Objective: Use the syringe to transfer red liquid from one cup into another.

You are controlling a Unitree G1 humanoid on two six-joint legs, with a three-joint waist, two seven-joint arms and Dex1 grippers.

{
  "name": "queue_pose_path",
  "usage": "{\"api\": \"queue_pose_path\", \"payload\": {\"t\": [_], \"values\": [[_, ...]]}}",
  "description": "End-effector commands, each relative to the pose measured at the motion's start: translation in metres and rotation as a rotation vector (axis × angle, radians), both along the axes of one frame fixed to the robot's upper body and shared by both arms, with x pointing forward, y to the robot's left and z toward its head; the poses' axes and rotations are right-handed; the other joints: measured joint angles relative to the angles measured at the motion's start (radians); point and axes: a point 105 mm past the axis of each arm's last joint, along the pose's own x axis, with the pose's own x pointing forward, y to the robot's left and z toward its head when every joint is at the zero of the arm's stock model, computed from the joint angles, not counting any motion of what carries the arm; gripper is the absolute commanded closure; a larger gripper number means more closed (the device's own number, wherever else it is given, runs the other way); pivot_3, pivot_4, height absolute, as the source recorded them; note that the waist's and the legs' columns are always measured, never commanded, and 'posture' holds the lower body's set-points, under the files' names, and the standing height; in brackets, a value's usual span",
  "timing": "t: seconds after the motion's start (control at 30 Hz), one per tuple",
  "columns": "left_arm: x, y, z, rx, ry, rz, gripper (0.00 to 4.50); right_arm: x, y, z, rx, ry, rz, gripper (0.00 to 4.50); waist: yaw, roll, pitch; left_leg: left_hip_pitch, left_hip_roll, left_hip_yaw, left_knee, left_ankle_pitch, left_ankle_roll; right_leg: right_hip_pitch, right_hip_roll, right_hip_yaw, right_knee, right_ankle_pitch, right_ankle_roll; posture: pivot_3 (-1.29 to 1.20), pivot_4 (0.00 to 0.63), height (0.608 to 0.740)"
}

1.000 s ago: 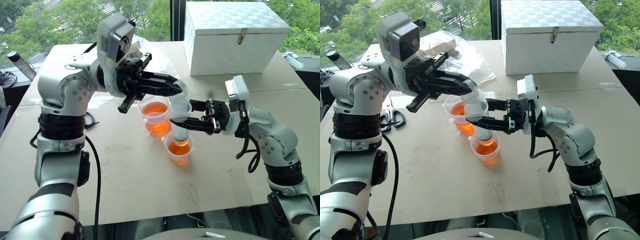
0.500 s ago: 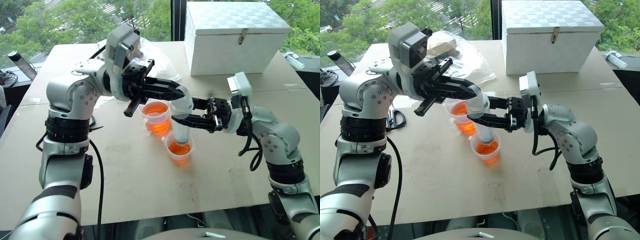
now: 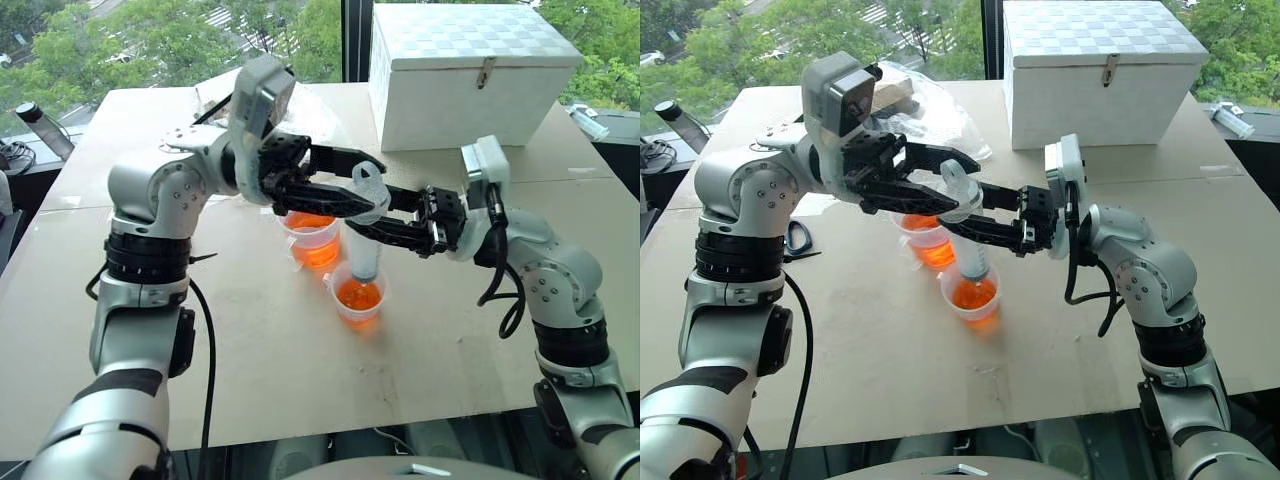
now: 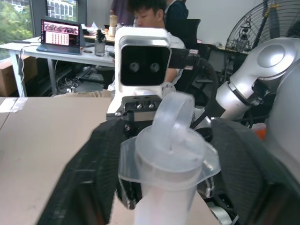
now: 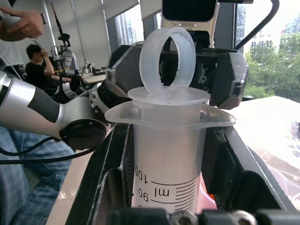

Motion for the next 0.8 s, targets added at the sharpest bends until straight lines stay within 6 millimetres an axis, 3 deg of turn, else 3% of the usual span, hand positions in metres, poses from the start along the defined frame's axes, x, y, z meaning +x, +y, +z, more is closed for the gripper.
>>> {"api": "queue_pose_path", "payload": {"t": [0.03,0.2,0.5,0.67,0.8], "values": [[-0.005,0.005,0.011,-0.033,-0.017,-0.005,0.08,-0.01,-0.003,0.022,0.057,-0.086,0.019,3.0,0.0,0.0,0.0,0.0,0.0,0.0,0.0,0.0,0.0,0.0,0.0,0.0,0.0,0.0,0.0,0.0,0.15,0.74],[-0.01,0.016,0.024,-0.095,-0.006,0.005,0.08,-0.011,-0.002,0.019,0.06,-0.069,0.024,3.0,-0.002,0.0,0.0,0.0,0.0,0.0,0.0,0.0,0.0,0.0,0.0,0.0,0.0,0.0,0.0,0.0,0.15,0.74],[-0.018,0.024,-0.012,0.042,0.043,0.016,0.08,-0.01,-0.005,0.026,0.096,-0.045,0.022,3.0,-0.002,0.0,0.0,0.0,0.0,0.0,0.0,0.0,0.0,0.0,0.0,0.0,0.0,0.0,0.0,0.0,0.15,0.74],[-0.011,0.007,-0.03,0.074,0.011,0.034,0.08,-0.011,-0.003,0.032,0.113,-0.048,0.033,3.0,0.005,0.0,0.0,0.0,0.0,0.0,0.001,0.0,0.0,0.0,0.0,0.0,0.0,0.0,0.0,0.0,0.15,0.74],[-0.004,-0.006,-0.029,0.044,-0.013,0.039,0.08,-0.014,0.0,0.03,0.104,-0.044,0.046,3.0,0.007,0.0,0.0,0.0,0.0,0.0,0.001,0.0,0.0,0.0,0.0,0.0,0.0,0.0,0.0,0.0,0.15,0.74]]}}
